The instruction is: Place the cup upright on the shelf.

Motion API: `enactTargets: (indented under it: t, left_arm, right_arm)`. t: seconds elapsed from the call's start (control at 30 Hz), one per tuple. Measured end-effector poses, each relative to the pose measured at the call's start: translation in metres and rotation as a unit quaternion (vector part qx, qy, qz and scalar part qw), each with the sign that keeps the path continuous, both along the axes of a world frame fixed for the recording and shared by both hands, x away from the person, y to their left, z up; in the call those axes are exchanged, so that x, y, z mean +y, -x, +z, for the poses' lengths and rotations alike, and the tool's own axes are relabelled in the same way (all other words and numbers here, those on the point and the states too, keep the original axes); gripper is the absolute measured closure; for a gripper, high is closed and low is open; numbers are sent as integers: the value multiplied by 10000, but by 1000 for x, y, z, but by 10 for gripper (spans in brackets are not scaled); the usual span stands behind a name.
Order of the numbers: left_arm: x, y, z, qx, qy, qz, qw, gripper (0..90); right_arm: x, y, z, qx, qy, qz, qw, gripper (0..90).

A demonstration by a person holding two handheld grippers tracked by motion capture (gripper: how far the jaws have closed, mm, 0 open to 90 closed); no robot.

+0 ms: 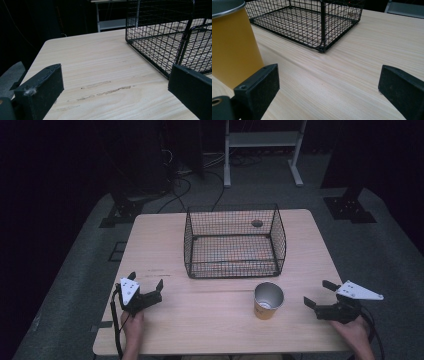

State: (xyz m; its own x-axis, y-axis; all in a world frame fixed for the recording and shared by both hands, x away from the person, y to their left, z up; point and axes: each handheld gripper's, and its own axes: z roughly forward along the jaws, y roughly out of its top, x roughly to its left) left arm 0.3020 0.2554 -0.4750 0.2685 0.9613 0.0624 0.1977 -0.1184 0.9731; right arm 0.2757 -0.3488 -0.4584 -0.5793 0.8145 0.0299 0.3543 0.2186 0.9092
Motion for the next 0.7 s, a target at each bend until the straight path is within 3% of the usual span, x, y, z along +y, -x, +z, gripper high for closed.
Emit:
enactTargets:
  t: [0.7]
  left_arm:
    - [0,1,0,-25,-11,-24,10000,0]
  right_arm:
    - [14,4,9,-12,19,334,9994,28]
